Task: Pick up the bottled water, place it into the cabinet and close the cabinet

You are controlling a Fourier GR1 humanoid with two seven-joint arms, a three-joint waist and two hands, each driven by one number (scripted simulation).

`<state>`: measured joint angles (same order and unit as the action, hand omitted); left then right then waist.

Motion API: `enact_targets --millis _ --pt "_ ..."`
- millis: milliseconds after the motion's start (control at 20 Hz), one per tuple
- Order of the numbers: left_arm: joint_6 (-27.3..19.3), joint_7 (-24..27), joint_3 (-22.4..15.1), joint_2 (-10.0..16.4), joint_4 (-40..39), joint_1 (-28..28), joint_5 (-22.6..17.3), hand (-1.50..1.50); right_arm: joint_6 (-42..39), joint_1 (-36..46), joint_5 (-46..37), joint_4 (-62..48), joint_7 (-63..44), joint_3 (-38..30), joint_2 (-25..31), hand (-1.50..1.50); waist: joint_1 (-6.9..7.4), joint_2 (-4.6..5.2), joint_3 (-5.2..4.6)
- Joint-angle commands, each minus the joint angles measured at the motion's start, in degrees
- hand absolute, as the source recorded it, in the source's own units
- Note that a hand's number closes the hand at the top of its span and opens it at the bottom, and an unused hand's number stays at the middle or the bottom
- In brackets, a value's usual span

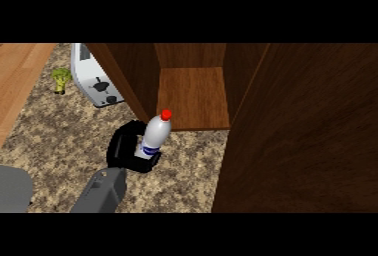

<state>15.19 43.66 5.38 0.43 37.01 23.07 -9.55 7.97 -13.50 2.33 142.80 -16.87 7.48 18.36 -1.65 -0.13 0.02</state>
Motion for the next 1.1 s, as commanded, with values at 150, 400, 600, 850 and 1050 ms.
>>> enact_targets --millis 150,400,600,850,1050 --pt "-6.24 -6.63 -10.41 -0.42 3.29 6.1 -11.52 1.5 -4.03 -3.48 12.34 3.52 1.29 -8.92 -1.21 -1.5 0.01 -0.14 0.05" --pt "-14.61 -6.83 -18.54 -0.36 6.34 6.64 -18.88 1.5 -6.46 -1.04 16.09 -1.49 3.19 -13.79 -1.97 -1.5 -1.12 -0.11 0.05" --pt "-17.8 -9.94 -20.4 -0.3 7.78 8.06 -20.64 1.5 -9.01 -1.9 18.27 -2.65 3.22 -17.09 -1.72 -1.5 -1.15 -0.14 0.08" --pt "-21.71 -11.67 -21.93 -0.23 9.63 11.54 -21.57 1.5 -11.29 -1.48 18.89 -5.71 5.39 -17.96 -2.82 -1.5 -2.76 -0.06 0.17" --pt "-25.86 -13.06 -24.34 -0.18 10.91 12.01 -22.9 1.5 -12.71 -1.11 20.29 -4.98 4.89 -18.5 -2.5 -1.5 -3.6 -0.11 0.06"
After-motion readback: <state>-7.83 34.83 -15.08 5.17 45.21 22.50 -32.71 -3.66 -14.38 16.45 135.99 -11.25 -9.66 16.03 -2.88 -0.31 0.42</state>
